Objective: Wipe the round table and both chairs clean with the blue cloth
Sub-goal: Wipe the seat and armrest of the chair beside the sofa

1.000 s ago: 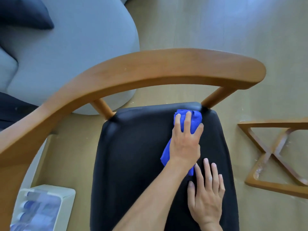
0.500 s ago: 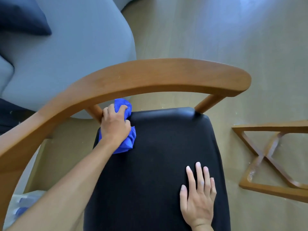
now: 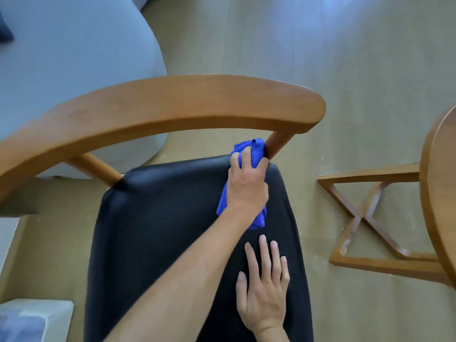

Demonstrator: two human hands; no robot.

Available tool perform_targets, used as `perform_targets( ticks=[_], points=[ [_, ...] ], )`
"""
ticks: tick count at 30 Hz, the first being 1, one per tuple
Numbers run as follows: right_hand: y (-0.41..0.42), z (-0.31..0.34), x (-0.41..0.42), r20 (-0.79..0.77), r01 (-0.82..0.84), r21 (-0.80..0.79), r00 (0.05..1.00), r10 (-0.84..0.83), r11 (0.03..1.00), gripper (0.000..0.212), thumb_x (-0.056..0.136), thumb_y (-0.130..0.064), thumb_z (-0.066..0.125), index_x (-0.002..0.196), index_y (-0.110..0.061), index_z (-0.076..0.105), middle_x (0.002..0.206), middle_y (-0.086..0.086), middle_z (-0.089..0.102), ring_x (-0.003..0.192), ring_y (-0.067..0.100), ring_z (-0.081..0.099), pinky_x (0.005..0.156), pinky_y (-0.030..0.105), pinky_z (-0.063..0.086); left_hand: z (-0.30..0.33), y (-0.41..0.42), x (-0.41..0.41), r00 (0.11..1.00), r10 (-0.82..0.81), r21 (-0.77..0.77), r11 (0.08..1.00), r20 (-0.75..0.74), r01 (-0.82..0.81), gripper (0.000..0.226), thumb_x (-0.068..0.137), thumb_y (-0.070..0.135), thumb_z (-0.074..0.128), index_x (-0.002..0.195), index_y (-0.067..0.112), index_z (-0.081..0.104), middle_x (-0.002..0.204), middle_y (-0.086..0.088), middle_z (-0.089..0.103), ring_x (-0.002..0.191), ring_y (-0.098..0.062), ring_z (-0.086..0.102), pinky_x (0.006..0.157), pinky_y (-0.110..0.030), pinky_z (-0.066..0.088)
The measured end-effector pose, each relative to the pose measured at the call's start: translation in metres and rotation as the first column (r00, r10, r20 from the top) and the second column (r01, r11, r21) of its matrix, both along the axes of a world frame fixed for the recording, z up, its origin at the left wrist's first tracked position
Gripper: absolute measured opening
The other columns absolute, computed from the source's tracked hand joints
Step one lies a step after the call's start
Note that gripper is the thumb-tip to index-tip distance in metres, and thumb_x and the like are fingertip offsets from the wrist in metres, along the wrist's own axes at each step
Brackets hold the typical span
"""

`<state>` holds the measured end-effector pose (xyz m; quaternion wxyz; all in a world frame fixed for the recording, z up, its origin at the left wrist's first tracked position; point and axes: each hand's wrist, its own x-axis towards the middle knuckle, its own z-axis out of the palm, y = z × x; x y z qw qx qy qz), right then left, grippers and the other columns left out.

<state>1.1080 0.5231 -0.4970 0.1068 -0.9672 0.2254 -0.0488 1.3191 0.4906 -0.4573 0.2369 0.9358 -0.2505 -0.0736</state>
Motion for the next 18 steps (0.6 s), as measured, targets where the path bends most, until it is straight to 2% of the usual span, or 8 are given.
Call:
perform_targets(
  ticks=[3, 5, 9, 10, 12, 14, 16, 18],
  points=[
    [-0.001, 0.000, -0.001, -0.011, -0.006, 0.019, 1.000, 0.006, 1.000, 0.059, 0.086, -0.033, 0.044, 0.143, -0.019, 0.040, 0.155, 0.011, 0.031, 0.145, 0.031, 0.025, 0.118, 0.046, 0.015, -0.006, 0.056, 0.013, 0.986, -0.141, 0.003, 0.990, 0.087, 0.141, 0.042, 0.056, -0.002, 0.062, 0.095, 0.012, 0.067, 0.123, -0.020, 0.056, 0.104, -0.039, 0.047, 0.085, -0.044, 0.051],
    [-0.001, 0.002, -0.001, -0.026, -0.002, 0.024, 1.000, 0.003, 1.000, 0.059, 0.086, -0.033, 0.044, 0.143, -0.021, 0.040, 0.155, 0.009, 0.031, 0.145, 0.031, 0.025, 0.118, 0.046, 0.015, -0.006, 0.112, 0.016, 0.991, -0.099, 0.021, 0.995, 0.092, 0.097, 0.042, 0.059, 0.004, 0.055, 0.098, 0.012, 0.068, 0.127, -0.019, 0.054, 0.108, -0.036, 0.040, 0.093, -0.044, 0.045],
    [0.001, 0.006, 0.001, -0.067, 0.006, 0.039, 0.998, -0.003, 0.999, 0.056, 0.088, -0.033, 0.042, 0.143, -0.021, 0.039, 0.155, 0.009, 0.033, 0.145, 0.031, 0.024, 0.117, 0.049, 0.018, 0.003, 0.239, -0.002, 0.970, 0.231, 0.093, 0.967, 0.074, -0.237, 0.042, 0.067, 0.006, 0.054, 0.107, 0.009, 0.066, 0.128, -0.020, 0.048, 0.111, -0.043, 0.041, 0.101, -0.046, 0.034],
    [0.002, 0.007, 0.001, -0.071, 0.009, 0.048, 0.997, -0.006, 0.999, 0.056, 0.088, -0.033, 0.042, 0.143, -0.021, 0.039, 0.155, 0.009, 0.033, 0.145, 0.031, 0.024, 0.117, 0.049, 0.019, 0.006, 0.262, -0.010, 0.930, 0.363, 0.118, 0.923, 0.049, -0.366, 0.040, 0.069, 0.007, 0.054, 0.108, 0.009, 0.065, 0.126, -0.022, 0.047, 0.110, -0.045, 0.043, 0.099, -0.048, 0.035],
    [0.003, 0.008, 0.002, -0.069, 0.017, 0.070, 0.998, -0.012, 0.997, 0.056, 0.089, -0.033, 0.042, 0.143, -0.021, 0.041, 0.155, 0.009, 0.033, 0.145, 0.031, 0.024, 0.116, 0.050, 0.020, 0.012, 0.288, -0.031, 0.778, 0.628, 0.185, 0.767, -0.023, -0.614, 0.044, 0.070, 0.018, 0.050, 0.112, 0.010, 0.062, 0.123, -0.025, 0.046, 0.111, -0.047, 0.043, 0.099, -0.052, 0.036],
    [0.003, 0.009, 0.004, -0.071, 0.029, 0.096, 0.997, -0.022, 0.995, 0.055, 0.089, -0.033, 0.043, 0.143, -0.020, 0.043, 0.155, 0.009, 0.034, 0.145, 0.031, 0.024, 0.116, 0.049, 0.019, 0.017, 0.283, -0.049, 0.683, 0.729, 0.207, 0.675, -0.042, -0.708, 0.051, 0.068, 0.024, 0.045, 0.115, 0.010, 0.060, 0.127, -0.025, 0.043, 0.116, -0.047, 0.039, 0.102, -0.052, 0.033],
    [0.002, 0.012, 0.006, -0.068, 0.030, 0.124, 0.997, -0.022, 0.992, 0.054, 0.089, -0.033, 0.042, 0.143, -0.021, 0.042, 0.155, 0.008, 0.034, 0.145, 0.030, 0.024, 0.117, 0.048, 0.018, 0.015, 0.258, -0.065, 0.732, 0.681, 0.178, 0.723, -0.025, -0.667, 0.043, 0.071, 0.017, 0.051, 0.110, 0.006, 0.063, 0.129, -0.027, 0.042, 0.116, -0.048, 0.038, 0.102, -0.051, 0.032],
    [0.001, 0.013, 0.006, -0.061, 0.020, 0.190, 0.998, -0.009, 0.982, 0.053, 0.090, -0.030, 0.041, 0.142, -0.023, 0.043, 0.156, 0.005, 0.033, 0.146, 0.026, 0.022, 0.117, 0.045, 0.016, 0.012, 0.215, -0.090, 0.855, 0.517, 0.117, 0.848, 0.025, -0.516, 0.035, 0.069, 0.008, 0.055, 0.102, 0.002, 0.067, 0.131, -0.028, 0.043, 0.112, -0.049, 0.040, 0.099, -0.049, 0.031]
  ],
)
